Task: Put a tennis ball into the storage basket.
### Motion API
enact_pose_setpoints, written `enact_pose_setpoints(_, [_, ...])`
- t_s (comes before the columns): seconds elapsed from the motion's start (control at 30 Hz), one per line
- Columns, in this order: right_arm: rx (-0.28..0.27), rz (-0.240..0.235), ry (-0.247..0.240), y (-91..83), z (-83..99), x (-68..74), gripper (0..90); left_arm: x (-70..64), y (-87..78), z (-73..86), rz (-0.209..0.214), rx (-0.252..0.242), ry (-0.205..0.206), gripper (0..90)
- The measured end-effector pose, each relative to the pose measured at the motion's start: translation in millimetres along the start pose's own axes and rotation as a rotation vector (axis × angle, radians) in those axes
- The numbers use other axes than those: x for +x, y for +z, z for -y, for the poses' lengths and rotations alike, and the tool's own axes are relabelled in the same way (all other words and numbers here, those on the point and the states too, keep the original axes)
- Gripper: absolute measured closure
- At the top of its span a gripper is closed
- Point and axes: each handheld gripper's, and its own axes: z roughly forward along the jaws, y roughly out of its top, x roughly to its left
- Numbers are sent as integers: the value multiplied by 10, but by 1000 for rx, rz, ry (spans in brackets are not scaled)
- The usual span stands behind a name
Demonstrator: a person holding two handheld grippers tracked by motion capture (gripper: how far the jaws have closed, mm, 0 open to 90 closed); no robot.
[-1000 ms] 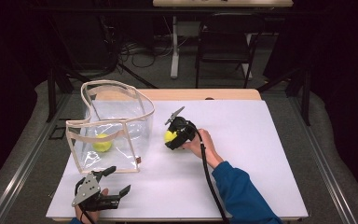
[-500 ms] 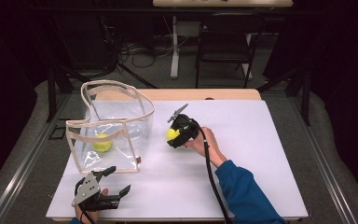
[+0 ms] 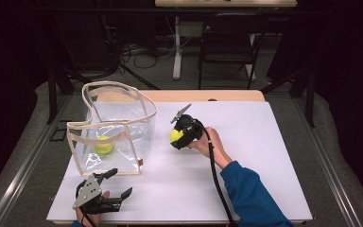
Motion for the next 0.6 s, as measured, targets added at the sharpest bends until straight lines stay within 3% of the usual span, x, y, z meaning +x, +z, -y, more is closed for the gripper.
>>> enact_pose_setpoints(0.6, [-9, -26, 5, -124, -18, -23, 262, -6, 10, 0, -5, 3, -3, 160])
